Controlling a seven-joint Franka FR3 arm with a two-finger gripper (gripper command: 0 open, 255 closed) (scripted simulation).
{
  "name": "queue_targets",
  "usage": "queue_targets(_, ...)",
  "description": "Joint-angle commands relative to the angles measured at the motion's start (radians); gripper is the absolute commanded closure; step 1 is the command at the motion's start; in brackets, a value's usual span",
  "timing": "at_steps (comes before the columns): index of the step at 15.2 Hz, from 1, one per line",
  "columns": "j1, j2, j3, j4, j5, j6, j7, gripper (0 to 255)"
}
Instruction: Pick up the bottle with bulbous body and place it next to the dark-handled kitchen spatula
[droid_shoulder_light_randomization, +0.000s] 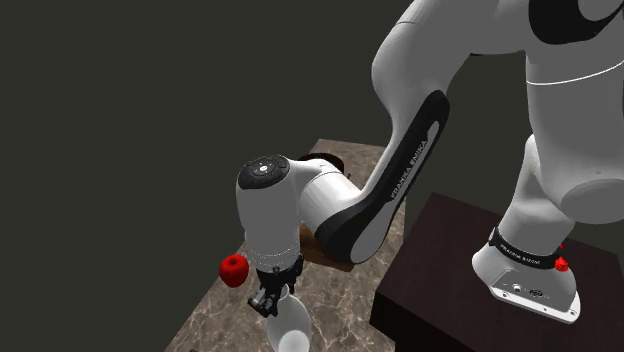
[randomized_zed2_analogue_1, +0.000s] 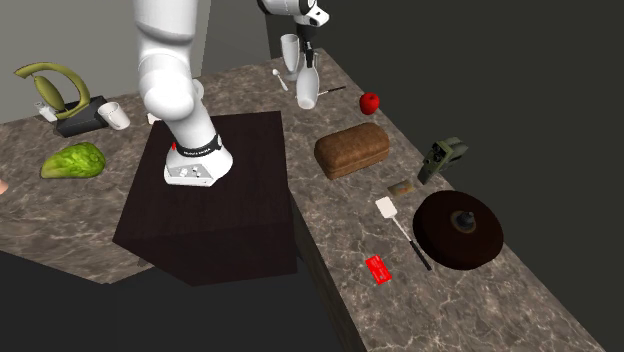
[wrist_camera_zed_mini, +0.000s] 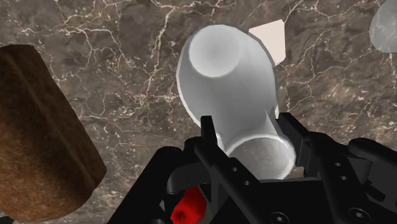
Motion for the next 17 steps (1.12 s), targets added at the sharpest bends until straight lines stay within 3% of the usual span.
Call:
queue_targets(1, 0.011, 0.02, -0.013, 0.0, -0.02, 0.017, 0.015, 255)
queue_targets(6, 0.036, 0.069, -0.046, 0.004, -0.064, 0.057, 0.045, 255)
queue_targets(13, 0.036, 0.069, -0.046, 0.004, -0.064, 0.057, 0.045, 255)
queue_targets(14, 0.036, 0.069, -0.046, 0.004, -0.064, 0.057, 0.045, 0)
queue_targets(17, 0.036, 0.069, -0.046, 0.004, -0.063, 0.057, 0.045, 0)
